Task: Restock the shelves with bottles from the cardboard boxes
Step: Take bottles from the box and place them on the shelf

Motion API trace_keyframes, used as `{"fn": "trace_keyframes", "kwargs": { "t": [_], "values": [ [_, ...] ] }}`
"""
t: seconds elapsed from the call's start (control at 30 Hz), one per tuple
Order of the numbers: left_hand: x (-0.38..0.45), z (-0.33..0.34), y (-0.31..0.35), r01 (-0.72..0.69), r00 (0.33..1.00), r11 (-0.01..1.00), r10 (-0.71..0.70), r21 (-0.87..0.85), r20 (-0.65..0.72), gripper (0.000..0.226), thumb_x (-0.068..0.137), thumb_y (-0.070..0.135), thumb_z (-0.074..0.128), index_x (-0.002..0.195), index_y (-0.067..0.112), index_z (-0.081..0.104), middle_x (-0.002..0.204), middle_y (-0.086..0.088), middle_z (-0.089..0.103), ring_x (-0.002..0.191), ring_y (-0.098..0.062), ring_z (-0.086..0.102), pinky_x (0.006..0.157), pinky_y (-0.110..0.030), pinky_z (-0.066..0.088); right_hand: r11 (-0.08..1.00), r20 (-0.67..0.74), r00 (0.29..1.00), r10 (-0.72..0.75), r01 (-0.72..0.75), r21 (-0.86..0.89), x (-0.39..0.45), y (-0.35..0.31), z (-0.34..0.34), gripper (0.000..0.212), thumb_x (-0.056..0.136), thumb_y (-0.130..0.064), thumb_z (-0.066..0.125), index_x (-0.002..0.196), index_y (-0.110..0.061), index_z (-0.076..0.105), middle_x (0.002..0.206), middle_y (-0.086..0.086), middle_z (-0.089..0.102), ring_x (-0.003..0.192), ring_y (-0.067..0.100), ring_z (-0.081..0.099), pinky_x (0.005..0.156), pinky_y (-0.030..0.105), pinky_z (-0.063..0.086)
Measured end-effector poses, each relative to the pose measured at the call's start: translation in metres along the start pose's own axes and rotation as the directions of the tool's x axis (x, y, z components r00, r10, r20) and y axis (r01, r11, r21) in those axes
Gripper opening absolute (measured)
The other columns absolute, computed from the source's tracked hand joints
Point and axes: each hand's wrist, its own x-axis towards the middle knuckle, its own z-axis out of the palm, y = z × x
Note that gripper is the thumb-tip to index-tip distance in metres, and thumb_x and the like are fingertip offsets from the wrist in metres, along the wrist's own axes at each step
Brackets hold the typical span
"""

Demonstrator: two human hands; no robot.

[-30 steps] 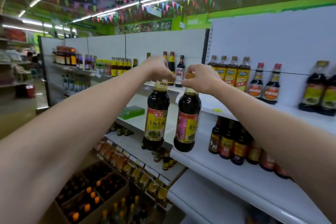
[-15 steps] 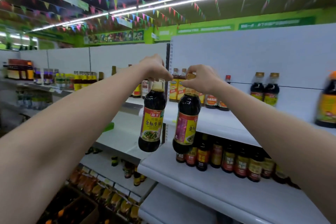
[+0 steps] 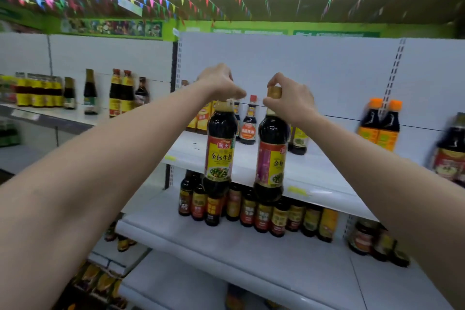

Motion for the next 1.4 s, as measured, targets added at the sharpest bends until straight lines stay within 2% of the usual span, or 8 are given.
{"fn": "trace_keyframes", "kwargs": {
  "t": [0.1,0.27,0.6,0.7,0.87,1.1,1.3,1.4],
  "values": [
    [0.016,0.020,0.019,-0.058,0.997,0.998,0.057,-0.024,-0.048,0.015,0.081,0.027,0.063,0.075,0.022,0.051,0.072,0.000,0.049,0.076,-0.021,0.046,0.064,-0.028,0.037,0.998,-0.063,0.996,0.062,-0.061,0.025,0.012,0.030,-0.008,0.033,0.087,-0.024,0.057,0.120,-0.019,0.053,0.113,0.010,0.060,0.093,0.025,0.046,0.080,0.033,0.036],
    [0.062,0.055,0.042,-0.151,0.987,0.983,0.144,-0.104,-0.073,0.031,0.085,0.029,0.062,0.111,0.012,0.058,0.099,-0.002,0.056,0.091,-0.020,0.051,0.077,-0.030,0.045,0.991,-0.159,0.979,0.130,-0.125,0.037,0.040,0.073,-0.015,0.034,0.090,-0.020,0.054,0.123,-0.016,0.052,0.116,0.011,0.059,0.102,0.028,0.051,0.084,0.034,0.039],
    [0.149,0.149,0.058,-0.259,0.957,0.929,0.283,-0.263,0.057,0.038,0.084,0.031,0.066,0.115,0.012,0.057,0.110,-0.002,0.058,0.100,-0.017,0.052,0.076,-0.028,0.040,0.956,-0.186,0.952,0.243,-0.268,-0.118,0.088,0.155,0.023,0.037,0.095,-0.033,0.055,0.128,-0.017,0.050,0.124,0.007,0.060,0.115,0.027,0.052,0.085,0.031,0.036],
    [0.167,0.174,0.060,-0.291,0.944,0.889,0.326,-0.355,0.043,0.037,0.083,0.030,0.066,0.114,0.011,0.056,0.113,-0.005,0.059,0.102,-0.019,0.056,0.076,-0.029,0.046,0.937,-0.223,0.919,0.325,-0.345,-0.054,0.101,0.173,0.034,0.043,0.094,-0.037,0.058,0.128,-0.014,0.049,0.125,0.008,0.059,0.115,0.027,0.053,0.089,0.033,0.039],
    [0.186,0.197,0.063,-0.324,0.926,0.855,0.375,-0.405,0.051,0.041,0.086,0.033,0.066,0.118,0.011,0.053,0.104,-0.002,0.055,0.092,-0.017,0.054,0.077,-0.028,0.047,0.881,-0.175,0.873,0.456,-0.470,-0.051,0.124,0.185,0.041,0.066,0.088,-0.050,0.061,0.131,-0.005,0.041,0.126,0.013,0.054,0.107,0.027,0.052,0.066,0.029,0.034],
    [0.196,0.215,0.051,-0.270,0.939,0.790,0.344,-0.550,0.033,0.038,0.086,0.029,0.063,0.118,0.013,0.051,0.101,-0.001,0.056,0.088,-0.018,0.057,0.076,-0.033,0.050,0.890,-0.120,0.885,0.451,-0.456,-0.020,0.120,0.199,0.054,0.079,0.088,-0.060,0.053,0.137,-0.005,0.025,0.130,0.015,0.054,0.115,0.032,0.054,0.093,0.042,0.047],
    [0.182,0.216,0.045,-0.304,0.933,0.790,0.360,-0.533,0.001,0.043,0.093,0.032,0.056,0.128,0.014,0.041,0.105,0.000,0.054,0.089,-0.016,0.054,0.079,-0.029,0.046,0.873,-0.129,0.885,0.448,-0.464,-0.152,0.099,0.196,0.063,0.073,0.090,-0.066,0.039,0.131,-0.006,0.033,0.122,0.014,0.058,0.111,0.034,0.056,0.087,0.043,0.047],
    [0.170,0.213,0.041,-0.314,0.930,0.799,0.367,-0.513,0.003,0.050,0.095,0.033,0.054,0.135,0.014,0.033,0.109,-0.001,0.052,0.096,-0.017,0.053,0.080,-0.026,0.042,0.874,-0.049,0.875,0.481,-0.483,-0.047,0.083,0.200,0.071,0.070,0.088,-0.070,0.037,0.127,-0.012,0.034,0.115,0.011,0.060,0.101,0.032,0.061,0.083,0.048,0.053]
  ]
}}
